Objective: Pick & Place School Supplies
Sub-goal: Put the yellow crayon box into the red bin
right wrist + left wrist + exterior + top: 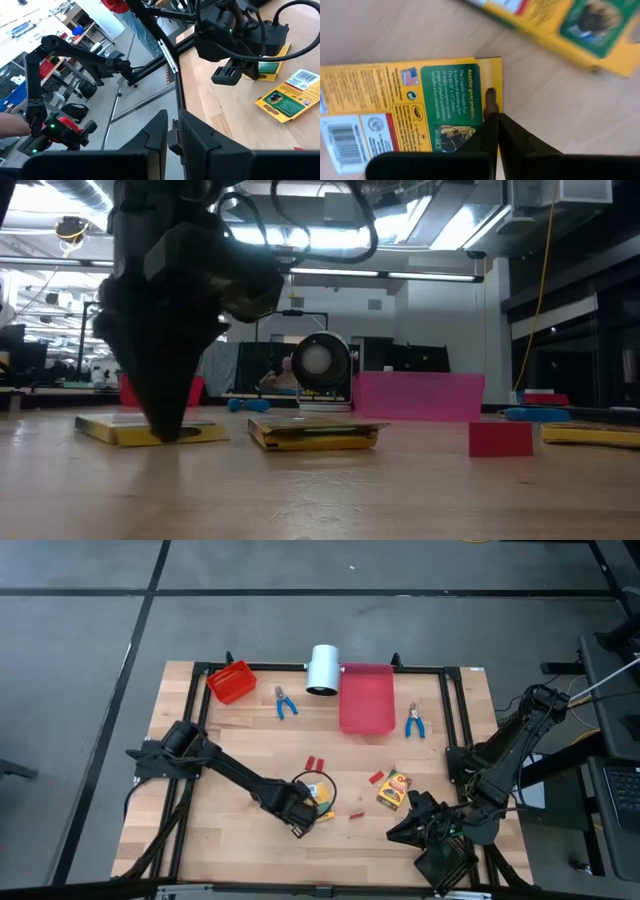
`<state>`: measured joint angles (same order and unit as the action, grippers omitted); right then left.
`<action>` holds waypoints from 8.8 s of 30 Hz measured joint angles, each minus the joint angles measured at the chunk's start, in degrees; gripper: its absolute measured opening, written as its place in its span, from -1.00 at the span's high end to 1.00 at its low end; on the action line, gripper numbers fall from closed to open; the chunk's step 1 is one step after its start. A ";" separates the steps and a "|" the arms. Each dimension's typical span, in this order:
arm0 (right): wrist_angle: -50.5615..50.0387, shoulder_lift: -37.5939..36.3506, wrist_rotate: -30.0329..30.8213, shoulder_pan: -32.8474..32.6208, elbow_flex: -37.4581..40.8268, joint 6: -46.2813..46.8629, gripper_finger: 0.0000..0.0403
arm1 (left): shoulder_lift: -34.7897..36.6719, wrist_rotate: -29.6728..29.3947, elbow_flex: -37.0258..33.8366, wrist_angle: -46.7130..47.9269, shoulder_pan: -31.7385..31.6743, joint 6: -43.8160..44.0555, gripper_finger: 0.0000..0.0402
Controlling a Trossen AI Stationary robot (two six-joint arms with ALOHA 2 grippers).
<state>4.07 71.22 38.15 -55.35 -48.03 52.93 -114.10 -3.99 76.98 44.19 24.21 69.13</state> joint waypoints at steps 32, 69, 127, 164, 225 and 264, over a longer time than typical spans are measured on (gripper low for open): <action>5.04 0.00 5.60 -2.51 0.00 -3.91 0.74 | 16.23 -16.74 0.08 -20.42 -1.75 -2.94 0.99; 5.79 3.01 0.81 -2.51 0.02 5.16 0.74 | 12.80 -33.56 -29.62 -51.89 14.77 40.01 0.07; 6.61 2.97 3.00 -3.76 0.02 6.23 0.74 | 1.92 -21.78 -26.72 -60.47 6.47 35.36 0.37; 7.05 2.97 4.19 -3.74 0.02 3.58 0.74 | 1.42 -57.00 -27.19 -64.25 16.99 52.29 0.99; 3.16 6.73 -14.39 11.53 0.02 -1.70 0.54 | 19.10 -39.28 -26.96 -48.65 1.54 29.53 0.99; 14.78 23.04 -40.28 36.12 0.02 13.93 0.01 | 19.17 -19.52 -26.98 -28.01 5.59 38.75 0.99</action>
<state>18.85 94.26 -2.13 -19.23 -48.01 66.86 -94.94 -23.51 50.00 16.19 29.80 107.87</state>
